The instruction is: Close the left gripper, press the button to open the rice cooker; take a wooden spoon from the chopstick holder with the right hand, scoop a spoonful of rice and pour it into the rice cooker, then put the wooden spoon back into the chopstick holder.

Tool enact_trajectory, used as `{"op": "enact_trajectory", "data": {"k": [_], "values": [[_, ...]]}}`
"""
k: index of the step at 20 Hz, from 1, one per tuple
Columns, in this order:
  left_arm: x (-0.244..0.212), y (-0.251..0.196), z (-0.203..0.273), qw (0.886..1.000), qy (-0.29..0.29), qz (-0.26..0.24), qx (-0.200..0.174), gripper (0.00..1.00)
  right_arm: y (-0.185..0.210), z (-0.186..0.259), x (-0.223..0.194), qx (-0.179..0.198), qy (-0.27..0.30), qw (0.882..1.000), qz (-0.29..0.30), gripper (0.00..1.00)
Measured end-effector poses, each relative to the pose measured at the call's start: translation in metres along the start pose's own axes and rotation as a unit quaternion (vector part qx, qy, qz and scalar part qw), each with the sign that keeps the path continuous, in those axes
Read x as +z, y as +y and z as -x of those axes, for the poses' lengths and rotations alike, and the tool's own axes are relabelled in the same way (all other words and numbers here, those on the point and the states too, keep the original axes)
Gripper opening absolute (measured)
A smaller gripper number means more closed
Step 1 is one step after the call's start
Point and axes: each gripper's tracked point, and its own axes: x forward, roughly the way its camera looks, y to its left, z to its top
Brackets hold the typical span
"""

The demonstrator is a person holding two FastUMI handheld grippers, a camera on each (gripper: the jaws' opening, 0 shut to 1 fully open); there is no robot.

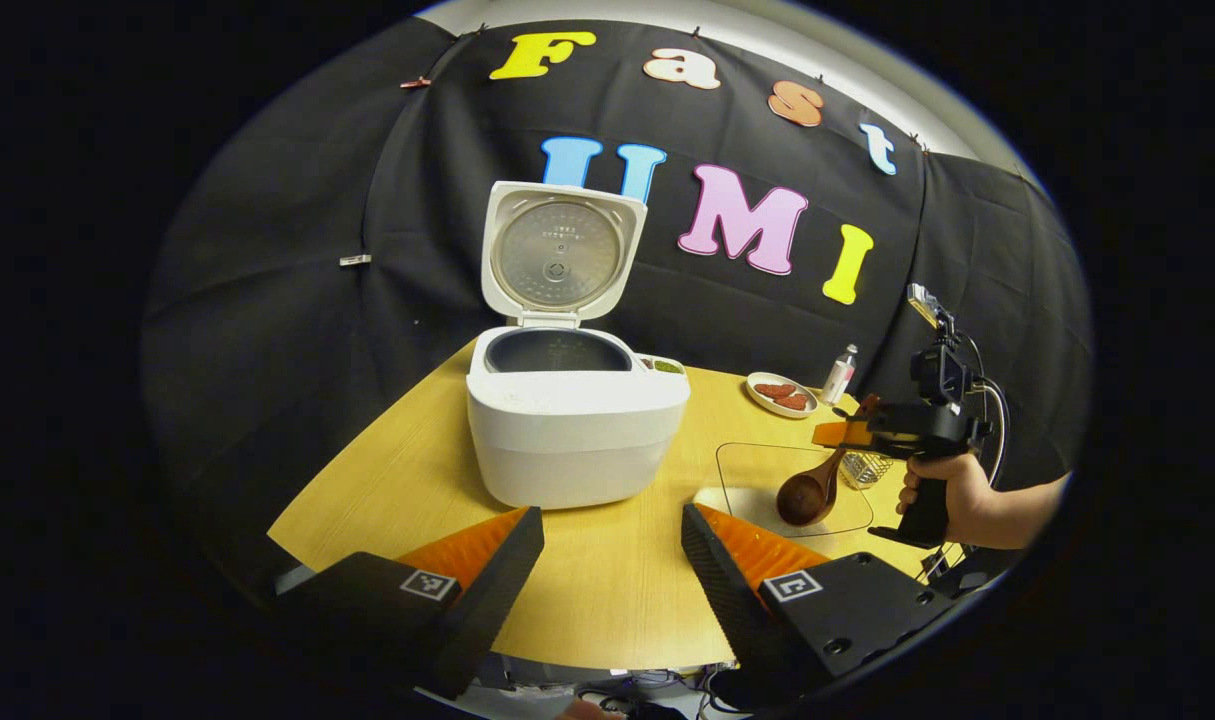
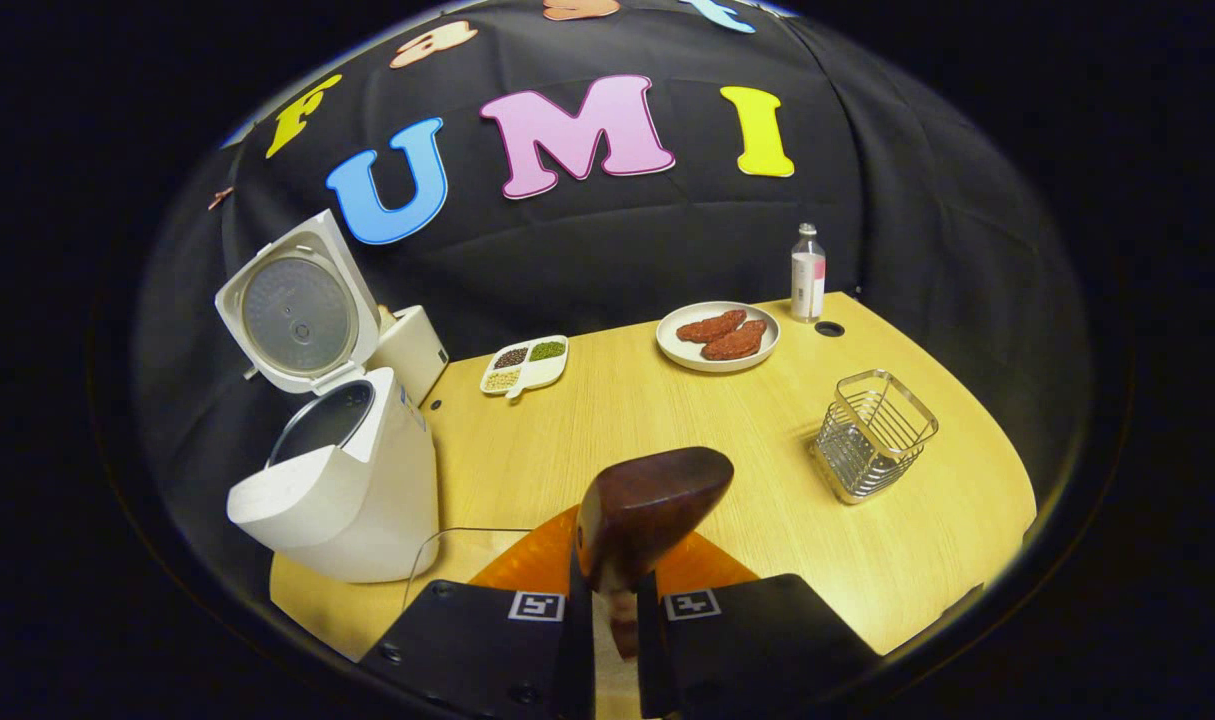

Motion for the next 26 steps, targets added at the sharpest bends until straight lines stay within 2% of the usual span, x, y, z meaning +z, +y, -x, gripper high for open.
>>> {"op": "enact_trajectory", "data": {"k": [2, 3, 4, 8, 11, 12, 13, 18, 19, 20, 26], "values": [[-0.005, 0.005, 0.002, 1.0, 0.003, 0.009, 0.008, 0.96, 0.014, -0.003, -0.012, 0.009, 0.006, 1.0, 0.017, 0.22], [-0.006, 0.007, 0.003, 1.0, 0.004, 0.013, 0.012, 0.96, 0.021, -0.002, -0.016, 0.014, 0.009, 1.0, 0.022, 0.17], [-0.007, 0.009, 0.004, 1.0, 0.004, 0.017, 0.016, 0.96, 0.029, -0.001, -0.021, 0.019, 0.013, 0.999, 0.026, 0.21], [-0.007, 0.015, 0.007, 0.999, 0.0, 0.028, 0.028, 0.96, 0.075, 0.011, -0.047, 0.061, 0.045, 0.997, 0.004, 0.22], [-0.008, 0.018, 0.01, 0.999, -0.003, 0.031, 0.036, 0.96, 0.09, 0.015, -0.053, 0.072, 0.058, 0.996, 0.001, 0.21], [-0.007, 0.018, 0.011, 0.999, -0.004, 0.031, 0.039, 0.96, 0.093, 0.015, -0.055, 0.075, 0.068, 0.995, -0.011, 0.17], [-0.007, 0.018, 0.011, 0.999, -0.004, 0.031, 0.041, 0.96, 0.095, 0.017, -0.057, 0.078, 0.079, 0.993, -0.028, 0.22], [-0.013, 0.015, 0.015, 0.998, -0.004, 0.041, 0.045, 0.95, 0.095, 0.016, -0.058, 0.079, 0.116, 0.984, -0.109, 0.21], [-0.013, 0.015, 0.015, 0.998, -0.003, 0.042, 0.045, 0.96, 0.094, 0.017, -0.056, 0.08, 0.12, 0.982, -0.126, 0.17], [-0.015, 0.015, 0.016, 0.998, -0.002, 0.042, 0.045, 0.96, 0.091, 0.017, -0.053, 0.082, 0.122, 0.979, -0.145, 0.22], [-0.013, 0.015, 0.015, 0.998, -0.005, 0.041, 0.042, 0.96, 0.072, 0.022, -0.033, 0.08, 0.134, 0.955, -0.251, 0.22]]}}
